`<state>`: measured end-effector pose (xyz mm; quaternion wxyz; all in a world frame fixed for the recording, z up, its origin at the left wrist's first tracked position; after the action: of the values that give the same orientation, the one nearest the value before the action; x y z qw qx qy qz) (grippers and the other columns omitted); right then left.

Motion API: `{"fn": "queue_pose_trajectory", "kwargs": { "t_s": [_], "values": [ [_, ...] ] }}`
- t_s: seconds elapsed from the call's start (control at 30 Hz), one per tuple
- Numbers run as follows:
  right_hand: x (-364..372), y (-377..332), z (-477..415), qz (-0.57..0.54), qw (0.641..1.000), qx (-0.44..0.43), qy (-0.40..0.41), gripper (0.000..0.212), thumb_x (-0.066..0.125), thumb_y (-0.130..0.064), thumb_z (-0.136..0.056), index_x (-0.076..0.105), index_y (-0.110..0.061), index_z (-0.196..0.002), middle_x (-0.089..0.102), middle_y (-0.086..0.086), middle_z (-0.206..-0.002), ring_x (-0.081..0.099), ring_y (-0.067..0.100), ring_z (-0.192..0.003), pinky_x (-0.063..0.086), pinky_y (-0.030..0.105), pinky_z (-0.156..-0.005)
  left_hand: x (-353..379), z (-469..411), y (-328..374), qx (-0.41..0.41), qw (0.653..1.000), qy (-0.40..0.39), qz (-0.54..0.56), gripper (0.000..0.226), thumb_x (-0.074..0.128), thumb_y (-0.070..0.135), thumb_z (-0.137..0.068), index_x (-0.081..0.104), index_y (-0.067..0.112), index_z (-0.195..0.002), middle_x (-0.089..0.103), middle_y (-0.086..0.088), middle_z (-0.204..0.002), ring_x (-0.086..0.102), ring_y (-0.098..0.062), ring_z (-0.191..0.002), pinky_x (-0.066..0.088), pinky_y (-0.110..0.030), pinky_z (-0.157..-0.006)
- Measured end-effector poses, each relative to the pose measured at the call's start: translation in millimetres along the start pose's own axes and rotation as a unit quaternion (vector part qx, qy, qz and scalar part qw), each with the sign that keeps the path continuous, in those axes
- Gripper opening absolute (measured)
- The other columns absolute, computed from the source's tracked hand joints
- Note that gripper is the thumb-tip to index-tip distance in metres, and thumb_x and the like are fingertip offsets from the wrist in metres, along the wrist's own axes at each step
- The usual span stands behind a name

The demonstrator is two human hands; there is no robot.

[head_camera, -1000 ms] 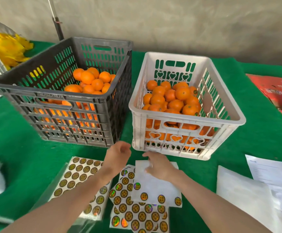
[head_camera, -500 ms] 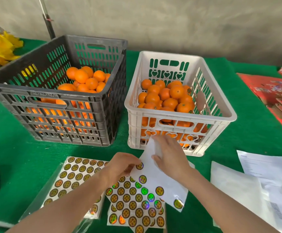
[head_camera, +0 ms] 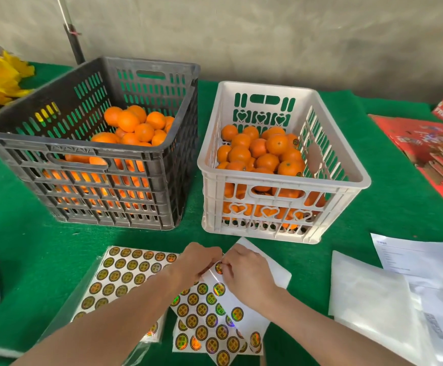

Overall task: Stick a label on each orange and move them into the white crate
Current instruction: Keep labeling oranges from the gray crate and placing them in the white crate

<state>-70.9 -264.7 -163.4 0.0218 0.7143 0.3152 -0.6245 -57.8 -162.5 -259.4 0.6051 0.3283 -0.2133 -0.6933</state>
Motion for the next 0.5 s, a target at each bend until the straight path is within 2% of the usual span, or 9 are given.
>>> {"fn": "queue_pose_trajectory", "kwargs": {
  "t_s": [0.07, 0.17, 0.23, 0.33, 0.4, 0.5],
  "values": [
    [-5.5, -3.9, 1.0, -0.018, 0.999, -0.009, 0.026, 0.011, 0.074, -0.001, -0.068, 0.065, -0.006, -0.063, 0.06, 0.008, -0.064, 0.058, 0.025, -0.051, 0.048, 0.025, -0.044, -2.9, -2.6, -2.8, -0.01, 0.999, 0.021, -0.048, 0.022, 0.059, 0.013, -0.074, 0.046, 0.01, -0.055, 0.044, -0.006, -0.053, 0.038, -0.02, -0.053, 0.03, -0.027, -0.054],
    [-7.0, -7.4, 2.7, -0.035, 0.999, -0.026, 0.03, 0.018, 0.077, 0.001, -0.061, 0.062, -0.008, -0.06, 0.058, 0.005, -0.059, 0.055, 0.021, -0.047, 0.042, 0.019, -0.043, 2.6, -6.3, -7.1, -0.014, 0.998, -0.007, -0.055, 0.021, 0.057, 0.01, -0.074, 0.049, 0.009, -0.056, 0.044, -0.006, -0.053, 0.038, -0.019, -0.053, 0.031, -0.026, -0.054],
    [-5.1, -4.0, 3.1, -0.059, 0.998, -0.019, 0.02, 0.013, 0.072, 0.001, -0.067, 0.062, -0.006, -0.063, 0.058, 0.007, -0.062, 0.055, 0.02, -0.052, 0.043, 0.022, -0.048, 4.7, -7.2, -6.3, -0.002, 0.998, -0.035, -0.057, 0.022, 0.057, 0.009, -0.077, 0.05, 0.009, -0.056, 0.045, -0.005, -0.052, 0.038, -0.018, -0.052, 0.032, -0.024, -0.052],
    [-15.7, 6.7, 1.6, -0.134, 0.99, 0.017, 0.043, 0.01, 0.062, 0.002, -0.077, 0.06, 0.0, -0.067, 0.057, 0.01, -0.066, 0.052, 0.019, -0.061, 0.045, 0.034, -0.056, 6.8, -2.1, 0.1, 0.032, 0.991, -0.085, -0.098, 0.031, 0.057, 0.007, -0.084, 0.053, 0.01, -0.053, 0.049, 0.001, -0.045, 0.043, -0.011, -0.041, 0.035, -0.017, -0.044],
    [-36.4, 3.2, -0.7, -0.184, 0.978, 0.018, 0.093, 0.011, 0.063, 0.005, -0.077, 0.059, 0.002, -0.068, 0.057, 0.011, -0.065, 0.052, 0.02, -0.06, 0.046, 0.036, -0.055, 9.3, 4.6, 6.0, 0.079, 0.971, -0.106, -0.199, 0.033, 0.058, 0.01, -0.084, 0.055, 0.012, -0.051, 0.051, 0.003, -0.043, 0.044, -0.006, -0.039, 0.037, -0.013, -0.045],
    [-74.0, -20.9, -13.5, -0.237, 0.957, -0.026, 0.167, 0.011, 0.062, -0.001, -0.081, 0.06, 0.0, -0.071, 0.054, 0.008, -0.064, 0.05, 0.019, -0.059, 0.045, 0.037, -0.054, 18.0, 21.1, 17.7, 0.185, 0.906, -0.117, -0.362, 0.031, 0.054, 0.01, -0.084, 0.047, 0.008, -0.054, 0.04, 0.0, -0.047, 0.036, -0.012, -0.044, 0.032, -0.018, -0.049]
  ]
}}
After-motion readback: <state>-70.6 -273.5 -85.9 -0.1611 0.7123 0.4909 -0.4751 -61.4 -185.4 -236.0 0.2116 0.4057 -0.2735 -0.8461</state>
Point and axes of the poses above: each hand's wrist, its own z-axis away from the middle knuckle, its own x-axis out of the palm, y = z × x, the point moved 10 cm from there along -z, towards the middle knuckle
